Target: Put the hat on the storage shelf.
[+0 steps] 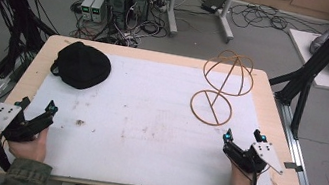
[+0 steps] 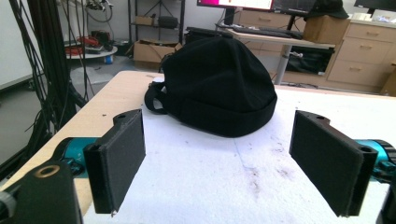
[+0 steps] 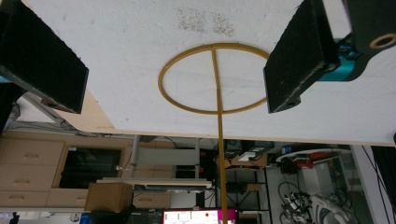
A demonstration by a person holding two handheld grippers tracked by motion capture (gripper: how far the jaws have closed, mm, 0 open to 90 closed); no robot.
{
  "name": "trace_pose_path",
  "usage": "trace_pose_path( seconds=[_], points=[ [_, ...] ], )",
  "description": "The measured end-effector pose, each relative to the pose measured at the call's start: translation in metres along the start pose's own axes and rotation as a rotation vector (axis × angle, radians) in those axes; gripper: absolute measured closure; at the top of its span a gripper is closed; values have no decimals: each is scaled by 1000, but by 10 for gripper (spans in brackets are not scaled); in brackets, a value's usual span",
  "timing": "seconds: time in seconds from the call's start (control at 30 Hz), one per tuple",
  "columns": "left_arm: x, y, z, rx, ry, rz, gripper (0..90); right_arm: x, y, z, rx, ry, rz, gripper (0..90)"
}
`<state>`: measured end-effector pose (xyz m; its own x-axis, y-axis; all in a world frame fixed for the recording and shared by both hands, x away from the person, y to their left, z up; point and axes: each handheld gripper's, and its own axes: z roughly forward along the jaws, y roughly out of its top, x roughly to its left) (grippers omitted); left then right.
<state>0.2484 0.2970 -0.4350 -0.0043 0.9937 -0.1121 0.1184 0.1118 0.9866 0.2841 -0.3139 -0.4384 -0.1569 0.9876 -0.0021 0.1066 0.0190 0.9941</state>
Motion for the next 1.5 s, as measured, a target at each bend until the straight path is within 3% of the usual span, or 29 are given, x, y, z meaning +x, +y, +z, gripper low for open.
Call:
trace_pose_path(
  seconds=[0.4, 0.67, 0.8, 1.03, 1.2, 1.33, 1.4, 1.5],
  points=[
    [-1, 1, 1, 10, -4, -8, 183, 1, 0, 0, 4, 4, 5, 58],
    [-3, 2, 1, 5, 0, 13, 181, 2, 1, 0, 4, 5, 9, 57],
    [-3, 4, 0, -7, -11, -7, 181, 3, 1, 0, 4, 13, 13, 58],
    [-3, 13, 0, -13, -15, 25, 173, 1, 2, 2, 5, 22, 20, 58],
    [-3, 19, 1, -5, -13, 76, 169, 1, 2, 2, 10, 26, 25, 58],
    [-7, 24, 4, 0, -32, 92, 169, 1, 1, 3, 15, 21, 21, 57],
    [-10, 24, 6, -9, -53, 69, 169, 1, 1, 3, 17, 15, 19, 57],
    [-12, 25, 7, -12, -49, 86, 169, 1, 2, 1, 15, 1, 27, 57]
  ],
)
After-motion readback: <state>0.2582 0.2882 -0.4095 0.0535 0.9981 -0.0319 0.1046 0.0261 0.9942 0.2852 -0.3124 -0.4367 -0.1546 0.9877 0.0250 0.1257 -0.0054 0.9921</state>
